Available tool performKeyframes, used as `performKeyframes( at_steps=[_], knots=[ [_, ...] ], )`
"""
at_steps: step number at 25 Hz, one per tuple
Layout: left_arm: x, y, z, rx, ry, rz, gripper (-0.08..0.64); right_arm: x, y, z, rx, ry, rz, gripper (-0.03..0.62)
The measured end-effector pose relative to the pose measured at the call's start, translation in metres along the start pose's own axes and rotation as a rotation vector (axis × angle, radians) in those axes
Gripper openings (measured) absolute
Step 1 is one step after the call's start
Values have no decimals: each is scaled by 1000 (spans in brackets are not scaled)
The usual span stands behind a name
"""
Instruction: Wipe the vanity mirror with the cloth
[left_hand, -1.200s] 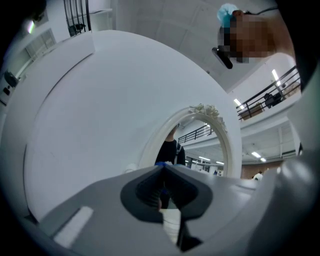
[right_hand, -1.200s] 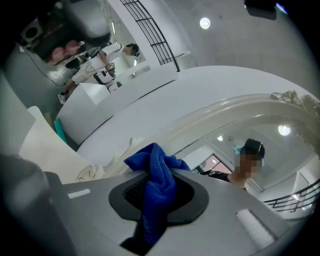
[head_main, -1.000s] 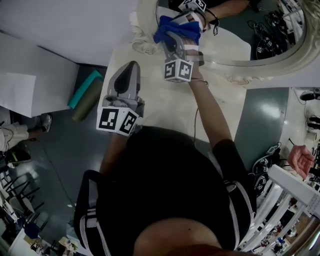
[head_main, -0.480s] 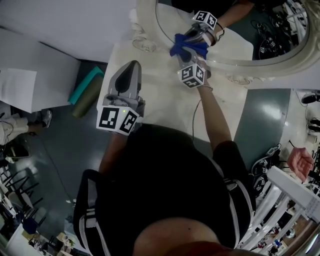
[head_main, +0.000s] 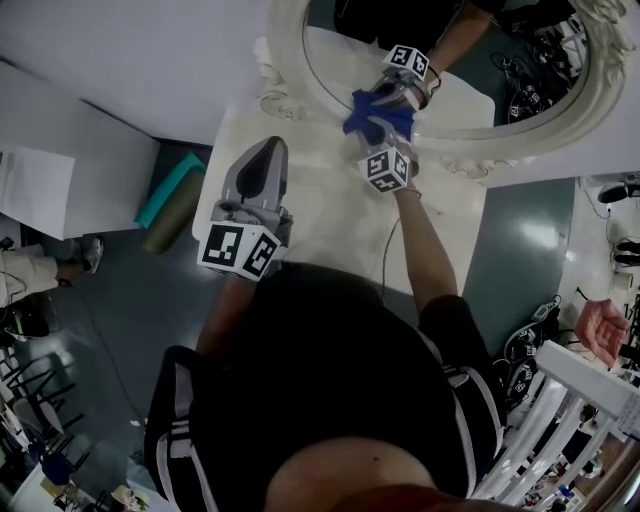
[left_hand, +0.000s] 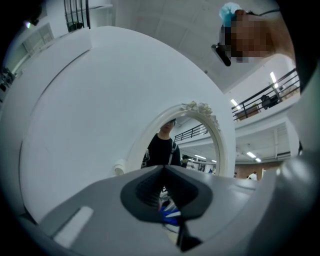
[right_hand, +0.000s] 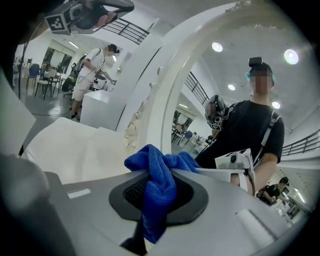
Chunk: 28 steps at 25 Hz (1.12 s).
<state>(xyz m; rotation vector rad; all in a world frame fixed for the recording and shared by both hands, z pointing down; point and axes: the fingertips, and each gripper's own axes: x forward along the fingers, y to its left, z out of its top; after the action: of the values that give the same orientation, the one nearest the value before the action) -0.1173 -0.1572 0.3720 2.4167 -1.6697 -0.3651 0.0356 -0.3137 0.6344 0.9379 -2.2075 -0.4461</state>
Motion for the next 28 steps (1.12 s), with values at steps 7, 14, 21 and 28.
performKeyframes(
  at_steps=[7,14,21,28],
  knots=[
    [-6,-10,9,2,-26,-29,11,-57,-18,44,129,-207,-154,49],
    [-9,-16,20,-4,-48,-64,11,-156,-109,122,490,-518,-382,49],
    [-3,-23,24,-7,-57,-94,11,-269,-217,171,673,-840,-636,49],
    [0,-30,23,-15,-54,-111,11,-336,-306,198,655,-931,-831,49]
  ],
)
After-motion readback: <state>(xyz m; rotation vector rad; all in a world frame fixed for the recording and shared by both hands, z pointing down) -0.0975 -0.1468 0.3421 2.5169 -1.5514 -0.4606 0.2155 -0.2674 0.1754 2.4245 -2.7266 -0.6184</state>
